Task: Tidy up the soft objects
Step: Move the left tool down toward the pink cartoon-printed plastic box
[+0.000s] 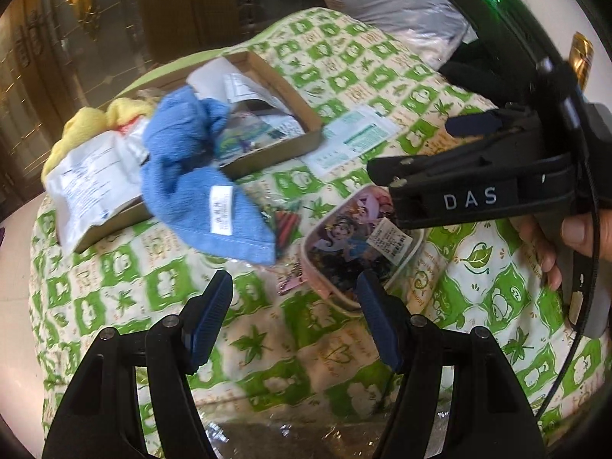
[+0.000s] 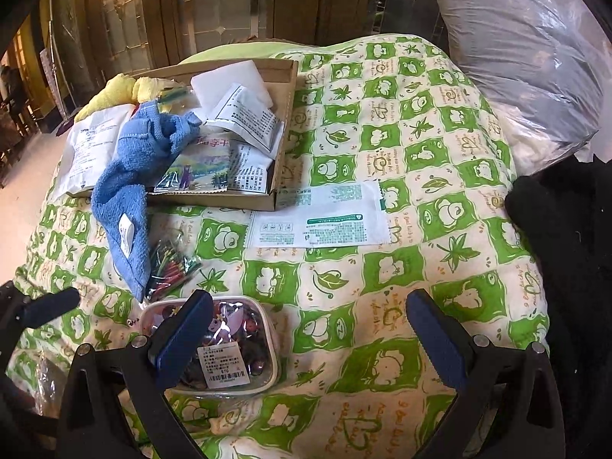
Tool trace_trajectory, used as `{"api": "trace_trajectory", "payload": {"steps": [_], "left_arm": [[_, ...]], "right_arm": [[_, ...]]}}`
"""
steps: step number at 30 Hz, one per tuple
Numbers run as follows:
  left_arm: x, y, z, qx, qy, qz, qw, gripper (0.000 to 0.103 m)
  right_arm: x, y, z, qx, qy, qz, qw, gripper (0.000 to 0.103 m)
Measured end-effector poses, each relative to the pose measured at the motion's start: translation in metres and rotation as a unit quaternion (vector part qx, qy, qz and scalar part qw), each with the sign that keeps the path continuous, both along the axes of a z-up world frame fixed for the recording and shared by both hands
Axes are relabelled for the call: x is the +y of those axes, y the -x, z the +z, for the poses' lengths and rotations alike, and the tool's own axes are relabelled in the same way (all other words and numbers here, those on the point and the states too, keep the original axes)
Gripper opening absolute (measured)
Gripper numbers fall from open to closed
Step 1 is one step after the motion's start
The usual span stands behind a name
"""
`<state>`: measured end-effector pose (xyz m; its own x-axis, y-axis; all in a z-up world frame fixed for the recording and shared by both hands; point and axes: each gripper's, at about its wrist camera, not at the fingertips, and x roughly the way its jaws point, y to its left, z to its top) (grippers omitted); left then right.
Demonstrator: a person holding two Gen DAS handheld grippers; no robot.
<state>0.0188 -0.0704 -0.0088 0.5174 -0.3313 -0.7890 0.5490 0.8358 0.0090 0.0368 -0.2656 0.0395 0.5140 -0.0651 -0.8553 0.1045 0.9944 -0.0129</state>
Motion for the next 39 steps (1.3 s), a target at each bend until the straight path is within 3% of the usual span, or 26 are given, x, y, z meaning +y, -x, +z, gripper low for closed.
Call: {"api": "trace_trajectory", "payload": {"steps": [18,20,31,39], "left_arm": [[-0.051,-0.02,-0.02,0.013,-0.012,-0.071,0.9973,0.067],[-0.058,-0.022,-0.021,0.009,-0.015,-0.08,0.9967,0.074],[-0.069,-0.036,-0.029,0.039,0.006,-0.093,0.9949,0.081],[-0.073,-0.04,-0.034,0.048,0.023,-0.103,0.9933,0.079]], "right_arm": [[-0.015,-0.034,-0.015,0.009,-0.02,-0.002,1.0,0.103],[-0.017,-0.036,-0.016,0.011,-0.024,-0.005,1.0,0.103],[-0.023,-0.04,-0.023,0.018,-0.035,-0.017,0.999,0.103],[-0.023,-0.04,-0.023,0.018,-0.032,-0.019,0.999,0.103]]}}
